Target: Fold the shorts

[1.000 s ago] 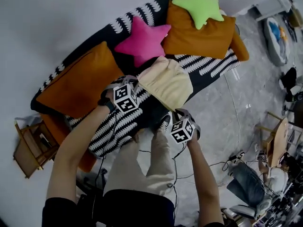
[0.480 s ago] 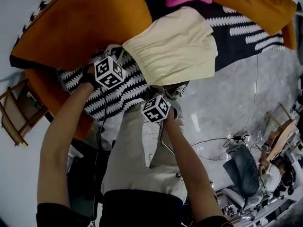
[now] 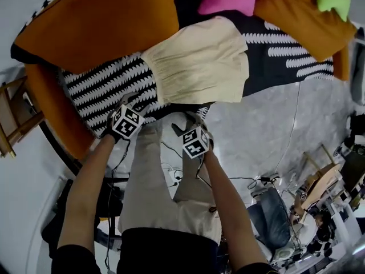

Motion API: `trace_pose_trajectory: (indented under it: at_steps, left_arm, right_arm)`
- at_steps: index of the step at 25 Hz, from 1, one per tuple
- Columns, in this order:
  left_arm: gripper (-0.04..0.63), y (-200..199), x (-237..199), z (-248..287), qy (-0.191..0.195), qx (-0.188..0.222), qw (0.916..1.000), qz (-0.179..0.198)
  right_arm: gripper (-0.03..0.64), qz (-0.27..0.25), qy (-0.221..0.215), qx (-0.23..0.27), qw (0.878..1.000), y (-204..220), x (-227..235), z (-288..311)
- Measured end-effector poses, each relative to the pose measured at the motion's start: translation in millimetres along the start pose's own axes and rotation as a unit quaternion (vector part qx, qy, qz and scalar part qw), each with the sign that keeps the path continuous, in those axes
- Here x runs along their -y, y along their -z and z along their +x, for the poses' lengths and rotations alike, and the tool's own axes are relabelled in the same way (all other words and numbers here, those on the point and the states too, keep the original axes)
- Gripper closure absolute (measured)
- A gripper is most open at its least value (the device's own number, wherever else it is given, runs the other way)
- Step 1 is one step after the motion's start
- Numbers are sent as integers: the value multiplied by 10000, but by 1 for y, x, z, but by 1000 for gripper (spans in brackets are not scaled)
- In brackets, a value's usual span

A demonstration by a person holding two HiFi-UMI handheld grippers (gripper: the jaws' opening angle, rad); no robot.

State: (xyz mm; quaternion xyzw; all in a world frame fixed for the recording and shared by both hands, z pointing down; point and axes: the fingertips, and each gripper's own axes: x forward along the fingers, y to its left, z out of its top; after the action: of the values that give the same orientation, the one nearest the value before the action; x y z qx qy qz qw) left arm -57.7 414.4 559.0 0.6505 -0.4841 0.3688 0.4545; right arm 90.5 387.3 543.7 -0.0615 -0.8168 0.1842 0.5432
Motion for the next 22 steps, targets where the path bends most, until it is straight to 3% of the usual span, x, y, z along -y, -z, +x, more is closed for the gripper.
trace_pose_trajectory:
  at_steps: [5,7,9,12,14,15,16,17,22]
  left_arm:
    - [360,6,52,29,24,-32,9985,-538]
    - [369,-4,62,44,104,14,9970,-769]
    - [369,-12,60,58,59,38,9945,-1049]
    - [357,-20,50,76,-113,118,9915,-1291]
    - [363,-17,50,85,-168,130,9902,-1379]
    - [392,-14,50,88,-219,116,9899,-1394]
    - [485,-13,47,88,-286,110,9896,-1404]
    - [561,-13,46,87,-336,117,9892,-1425]
    - [565,-17,82,49,34,276,9910,-1306]
  right_arm:
    - [348,499,1491,-378,9868,94,167,-65]
    - [362,235,1820,-663,9808,121,216,-81]
    - [364,-367,2016,-866,9749,132,248,-82]
    - [354,-1471,2320,-1097,9552,136,274,-70]
    - [407,-2133,2488,-1293,9359,141,278,-62]
    - [489,-2404,2584,-1362,9257,141,279,-60]
    - [566,-2605,2683,-1391,9170,139,281,-60]
    - [584,-2721,2756,-1394,9114,136,284,-64]
    - [589,-2888,2735,-1427,9063,127,271,-119]
